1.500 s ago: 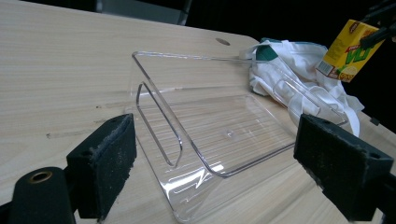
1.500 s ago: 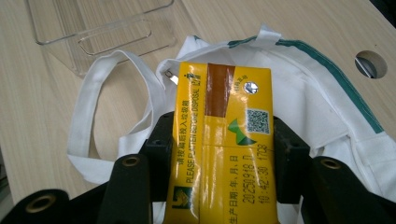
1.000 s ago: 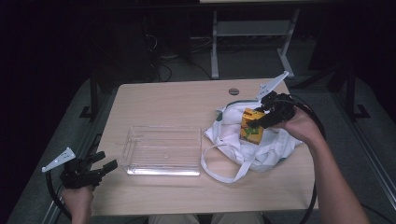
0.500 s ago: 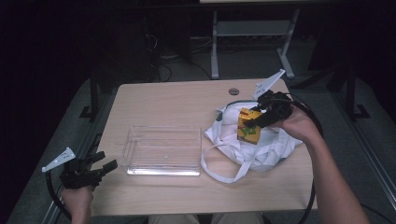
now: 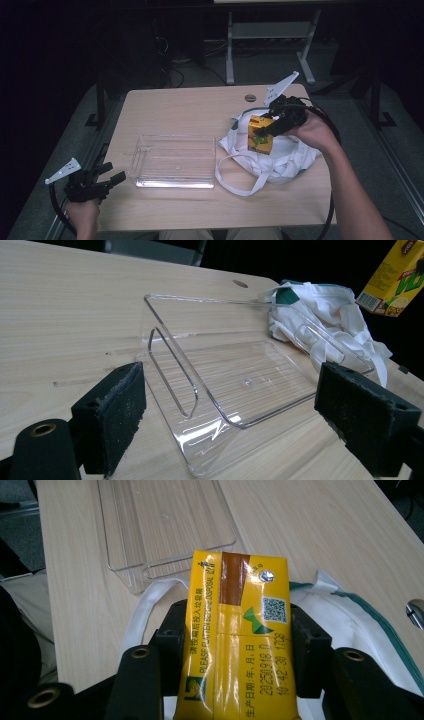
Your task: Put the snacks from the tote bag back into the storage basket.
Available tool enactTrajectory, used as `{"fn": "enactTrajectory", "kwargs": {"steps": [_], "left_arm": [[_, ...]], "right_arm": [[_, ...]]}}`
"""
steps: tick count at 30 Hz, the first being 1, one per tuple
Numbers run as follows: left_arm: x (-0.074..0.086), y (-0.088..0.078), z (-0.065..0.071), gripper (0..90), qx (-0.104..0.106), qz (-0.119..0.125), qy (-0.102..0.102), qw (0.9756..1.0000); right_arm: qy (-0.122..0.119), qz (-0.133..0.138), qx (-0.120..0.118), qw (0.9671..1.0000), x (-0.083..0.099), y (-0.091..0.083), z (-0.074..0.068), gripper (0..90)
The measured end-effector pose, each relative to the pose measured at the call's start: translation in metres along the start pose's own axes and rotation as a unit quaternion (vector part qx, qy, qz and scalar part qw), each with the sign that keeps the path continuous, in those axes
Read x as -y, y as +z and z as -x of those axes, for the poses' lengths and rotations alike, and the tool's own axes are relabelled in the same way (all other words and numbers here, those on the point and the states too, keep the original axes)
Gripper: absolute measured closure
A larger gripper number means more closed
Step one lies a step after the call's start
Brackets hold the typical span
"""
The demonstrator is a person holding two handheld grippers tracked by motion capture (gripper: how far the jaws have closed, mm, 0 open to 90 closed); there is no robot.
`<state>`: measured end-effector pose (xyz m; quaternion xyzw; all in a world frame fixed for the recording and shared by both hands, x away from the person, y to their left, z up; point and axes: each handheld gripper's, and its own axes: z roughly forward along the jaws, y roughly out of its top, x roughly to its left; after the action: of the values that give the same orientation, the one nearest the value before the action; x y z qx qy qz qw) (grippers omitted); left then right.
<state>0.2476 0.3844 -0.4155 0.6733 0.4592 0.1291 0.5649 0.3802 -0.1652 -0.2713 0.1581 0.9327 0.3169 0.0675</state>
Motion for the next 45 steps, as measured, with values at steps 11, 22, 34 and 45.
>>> {"fn": "enactTrajectory", "kwargs": {"steps": [11, 22, 34, 45], "left_arm": [[0.000, -0.001, 0.000, 12.7, 0.000, 0.002, 0.000, 1.0000], [0.000, -0.001, -0.001, 12.6, -0.001, 0.000, 0.000, 1.0000], [0.000, -0.001, -0.001, 12.6, -0.001, -0.001, -0.001, 1.0000], [0.000, -0.001, -0.001, 12.6, -0.001, 0.000, 0.000, 1.0000]], "right_arm": [[-0.015, 0.001, -0.013, 0.9998, -0.017, 0.007, -0.006, 52.0], [-0.028, 0.004, -0.022, 0.9994, -0.028, 0.014, -0.011, 52.0], [-0.045, 0.009, -0.032, 0.9984, -0.044, 0.023, -0.017, 52.0], [-0.055, 0.014, -0.043, 0.9975, -0.055, 0.032, -0.023, 52.0]]}}
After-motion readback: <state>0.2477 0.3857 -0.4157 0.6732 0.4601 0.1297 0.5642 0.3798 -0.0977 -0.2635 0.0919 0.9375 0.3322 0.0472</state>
